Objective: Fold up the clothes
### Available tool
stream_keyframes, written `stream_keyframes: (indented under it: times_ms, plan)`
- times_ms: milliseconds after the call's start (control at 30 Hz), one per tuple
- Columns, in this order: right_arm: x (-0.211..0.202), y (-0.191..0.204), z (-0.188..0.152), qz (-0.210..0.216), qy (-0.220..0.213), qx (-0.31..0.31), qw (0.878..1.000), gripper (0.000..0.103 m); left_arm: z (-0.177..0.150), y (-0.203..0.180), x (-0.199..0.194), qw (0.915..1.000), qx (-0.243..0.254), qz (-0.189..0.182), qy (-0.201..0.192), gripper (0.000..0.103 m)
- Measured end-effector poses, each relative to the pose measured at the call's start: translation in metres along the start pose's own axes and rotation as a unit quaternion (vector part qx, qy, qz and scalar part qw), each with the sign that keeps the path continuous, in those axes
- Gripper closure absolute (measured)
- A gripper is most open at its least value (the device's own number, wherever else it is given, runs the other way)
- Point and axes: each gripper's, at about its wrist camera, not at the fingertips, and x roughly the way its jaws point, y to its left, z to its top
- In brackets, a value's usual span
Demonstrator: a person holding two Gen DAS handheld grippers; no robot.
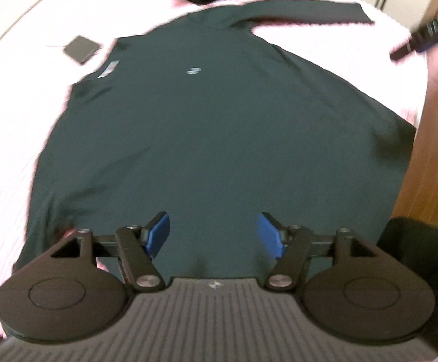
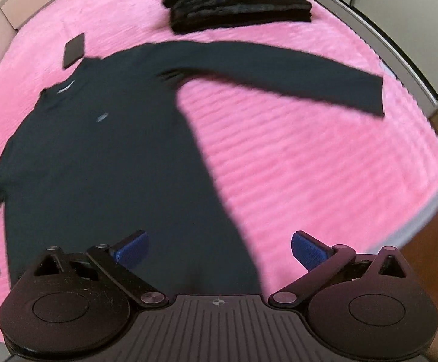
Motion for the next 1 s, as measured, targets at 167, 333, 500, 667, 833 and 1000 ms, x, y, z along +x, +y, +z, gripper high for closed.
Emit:
stream_keyframes:
  times_ms: [167,333,500,667,833,1000]
  plan:
    - [-0.033,0.066,-0.031,0.013,-0.018,0.001,1.0,0.0,-0.057,0.052,-0.053,0.9986,-0.043,0.027,-0.015,0.031]
    - [-0.059,0.117,-0.041,0.022,-0.029,-0.042,0.998,0.0,-0.109,0.103,-0.083,0.9896,-0.135,0.05,-0.006,0.017]
    - [-0.058,0.132,-0.046,0.01,-0.005,-0.07,0.997,0.0,-0.143,0.136,-0.095,0.9613,-0.268,0.06,0.012,0.015]
    - [-0.053,0.129,-0.052,0.003,0.019,-0.067,0.998,0.0,-0.147,0.132,-0.11,0.9504,-0.303,0.068,0.01,0.015]
    - [-0.048,0.119,-0.057,0.015,0.03,-0.056,0.998,0.0,-0.141,0.122,-0.12,0.9487,-0.307,0.075,0.005,0.013]
    - [-0.043,0.126,-0.066,0.023,0.036,-0.077,0.996,0.0,-0.136,0.123,-0.123,0.9527,-0.293,0.079,-0.002,0.013]
